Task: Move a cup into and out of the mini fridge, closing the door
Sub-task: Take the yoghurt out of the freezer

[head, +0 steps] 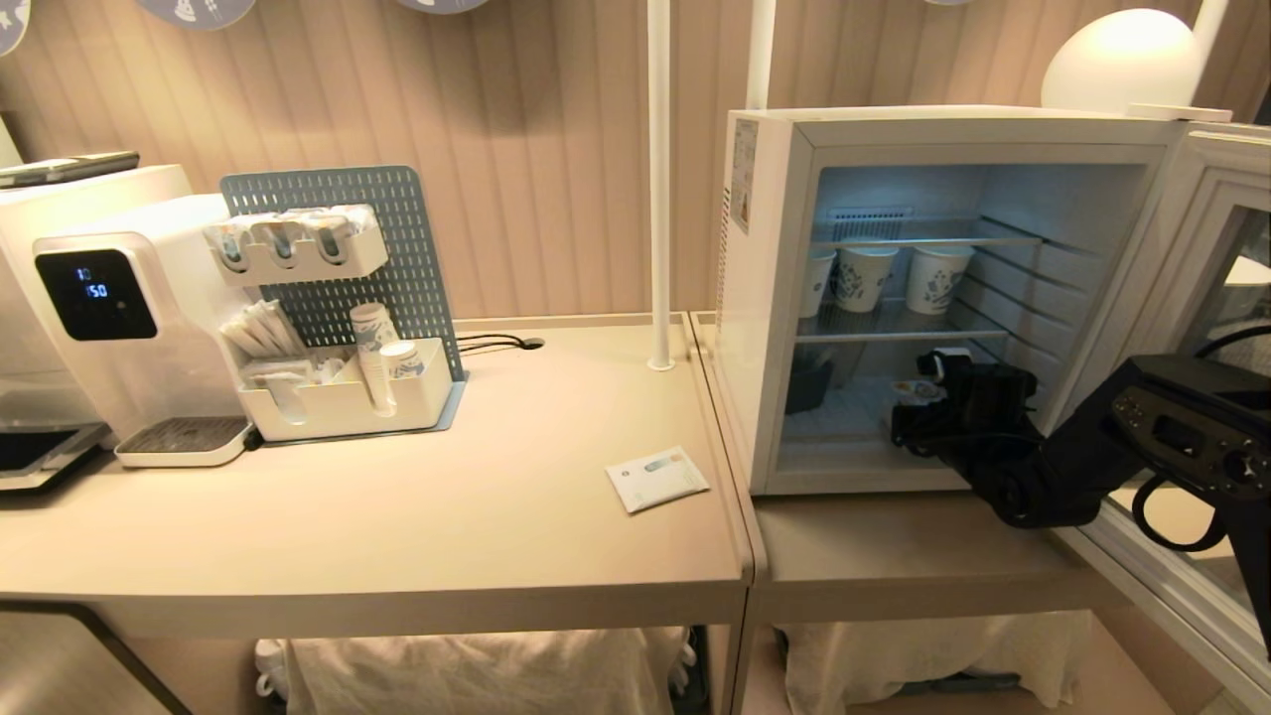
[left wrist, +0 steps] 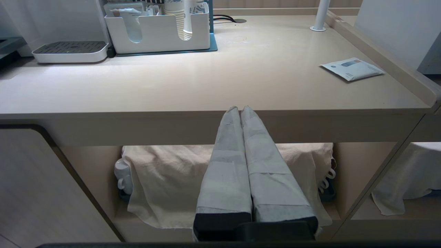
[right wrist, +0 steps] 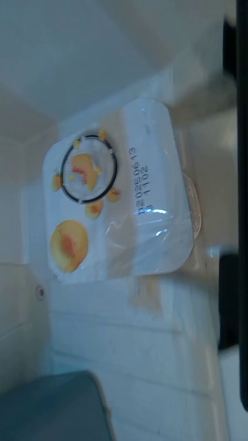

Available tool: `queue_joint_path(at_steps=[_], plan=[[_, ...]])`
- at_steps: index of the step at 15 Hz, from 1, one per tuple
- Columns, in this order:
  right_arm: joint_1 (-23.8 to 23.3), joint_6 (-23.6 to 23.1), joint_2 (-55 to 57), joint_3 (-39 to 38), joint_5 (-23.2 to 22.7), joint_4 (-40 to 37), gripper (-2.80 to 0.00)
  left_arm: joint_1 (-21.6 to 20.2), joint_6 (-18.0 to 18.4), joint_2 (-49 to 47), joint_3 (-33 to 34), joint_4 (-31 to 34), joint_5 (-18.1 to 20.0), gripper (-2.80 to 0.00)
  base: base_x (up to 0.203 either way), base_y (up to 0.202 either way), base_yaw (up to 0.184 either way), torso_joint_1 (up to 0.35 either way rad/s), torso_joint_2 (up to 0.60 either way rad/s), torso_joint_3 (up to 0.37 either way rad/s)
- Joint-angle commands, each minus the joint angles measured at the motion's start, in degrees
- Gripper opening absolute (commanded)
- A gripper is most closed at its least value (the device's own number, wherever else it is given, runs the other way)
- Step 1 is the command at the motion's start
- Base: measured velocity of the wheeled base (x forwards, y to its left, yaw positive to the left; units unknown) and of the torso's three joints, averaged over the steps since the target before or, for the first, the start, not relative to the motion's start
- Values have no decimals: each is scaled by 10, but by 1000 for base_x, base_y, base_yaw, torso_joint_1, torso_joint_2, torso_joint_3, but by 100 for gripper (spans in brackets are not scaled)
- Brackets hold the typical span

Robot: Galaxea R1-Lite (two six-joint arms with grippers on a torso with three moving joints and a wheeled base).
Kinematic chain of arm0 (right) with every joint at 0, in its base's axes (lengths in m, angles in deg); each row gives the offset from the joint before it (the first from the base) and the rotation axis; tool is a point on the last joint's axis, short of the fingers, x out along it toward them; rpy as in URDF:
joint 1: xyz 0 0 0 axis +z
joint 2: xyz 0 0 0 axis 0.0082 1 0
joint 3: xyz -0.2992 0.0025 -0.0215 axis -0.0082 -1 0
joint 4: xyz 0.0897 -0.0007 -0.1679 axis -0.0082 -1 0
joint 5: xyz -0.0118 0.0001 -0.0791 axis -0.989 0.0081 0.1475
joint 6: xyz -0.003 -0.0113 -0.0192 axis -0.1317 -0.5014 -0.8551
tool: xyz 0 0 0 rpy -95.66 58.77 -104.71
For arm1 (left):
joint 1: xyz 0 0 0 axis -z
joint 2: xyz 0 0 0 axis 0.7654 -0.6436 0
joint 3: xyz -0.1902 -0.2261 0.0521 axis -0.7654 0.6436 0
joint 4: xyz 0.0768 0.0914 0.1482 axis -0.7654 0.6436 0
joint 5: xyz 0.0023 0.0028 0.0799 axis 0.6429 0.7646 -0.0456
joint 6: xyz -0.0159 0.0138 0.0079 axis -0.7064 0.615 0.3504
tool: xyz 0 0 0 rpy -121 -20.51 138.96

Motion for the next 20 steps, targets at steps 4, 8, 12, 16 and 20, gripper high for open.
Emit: queue_joint_path(at_steps=[4,8,12,16,20], plan=[[0,4,-51,-44,-2,-5,-280,0,0,0,1,0,0,-280,0,0,0,0,0,0],[1,5,-120,-119,-7,1,-280,0,0,0,1,0,0,-280,0,0,0,0,0,0],[20,35,-262,-278,-52,2,-280,0,0,0,1,0,0,-280,0,0,0,0,0,0],[62,46,-468,-442,-69,-1,-280,0,0,0,1,0,0,-280,0,0,0,0,0,0],[131,52,-729,-526,-65,-113,-280,0,0,0,1,0,0,-280,0,0,0,0,0,0]])
